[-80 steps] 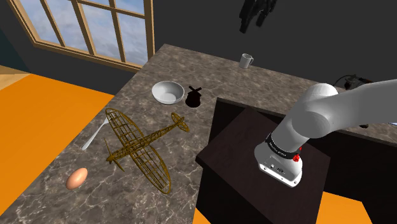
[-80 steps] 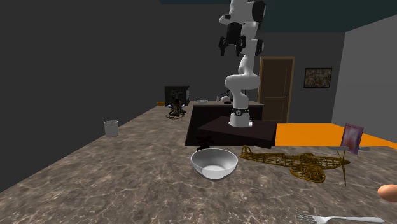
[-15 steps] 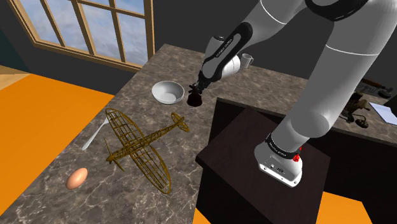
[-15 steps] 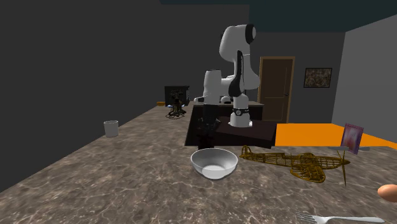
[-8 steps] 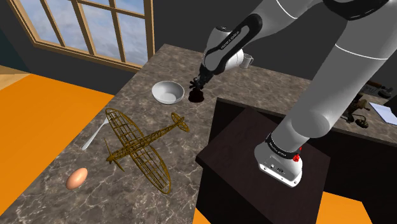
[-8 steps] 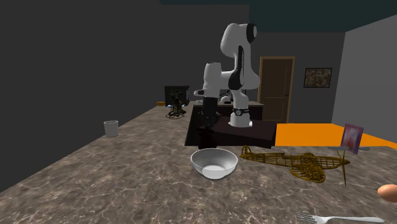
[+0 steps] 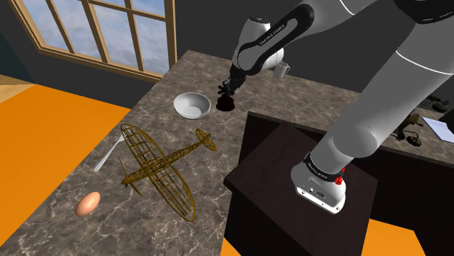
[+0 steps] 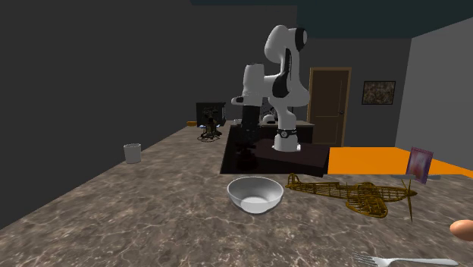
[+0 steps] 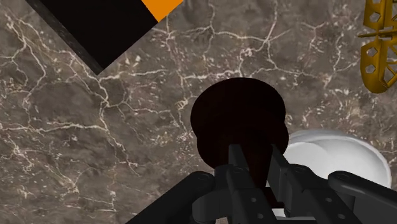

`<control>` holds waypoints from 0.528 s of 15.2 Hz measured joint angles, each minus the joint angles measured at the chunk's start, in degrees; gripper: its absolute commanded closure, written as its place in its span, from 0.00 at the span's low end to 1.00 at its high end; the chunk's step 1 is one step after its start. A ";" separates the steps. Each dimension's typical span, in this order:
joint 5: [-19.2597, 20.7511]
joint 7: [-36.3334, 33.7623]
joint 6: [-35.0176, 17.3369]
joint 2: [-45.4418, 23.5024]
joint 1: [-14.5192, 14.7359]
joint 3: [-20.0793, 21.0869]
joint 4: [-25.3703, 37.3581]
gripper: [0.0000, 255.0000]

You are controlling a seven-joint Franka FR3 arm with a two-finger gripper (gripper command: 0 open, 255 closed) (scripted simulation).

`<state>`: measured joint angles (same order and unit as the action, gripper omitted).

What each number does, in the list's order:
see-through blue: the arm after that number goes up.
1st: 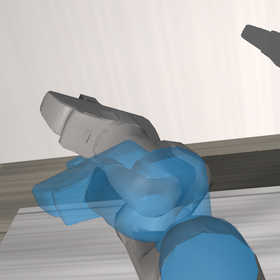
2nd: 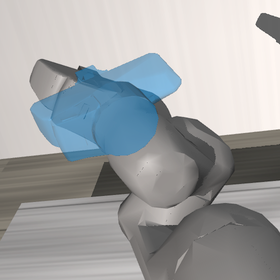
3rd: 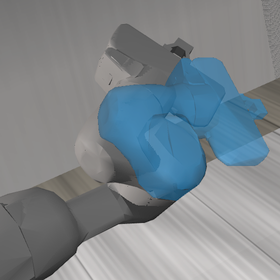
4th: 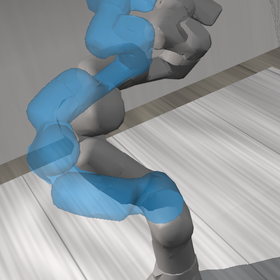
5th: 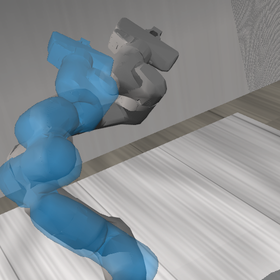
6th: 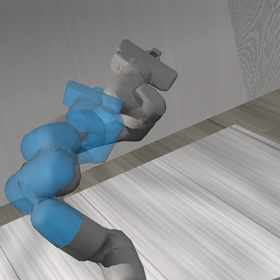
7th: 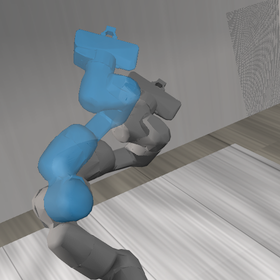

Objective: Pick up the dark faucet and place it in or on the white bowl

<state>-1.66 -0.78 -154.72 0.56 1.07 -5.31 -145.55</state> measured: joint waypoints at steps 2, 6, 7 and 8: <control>0.37 -0.38 1.76 1.24 0.01 0.03 0.54 1.00; 1.01 -0.94 5.08 4.05 -0.04 0.09 1.05 1.00; 1.12 -1.07 5.90 4.54 -0.04 0.13 1.38 1.00; 1.20 -1.71 6.62 4.24 0.20 0.46 2.42 1.00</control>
<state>-0.46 -2.49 -148.09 4.80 1.28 -4.85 -143.13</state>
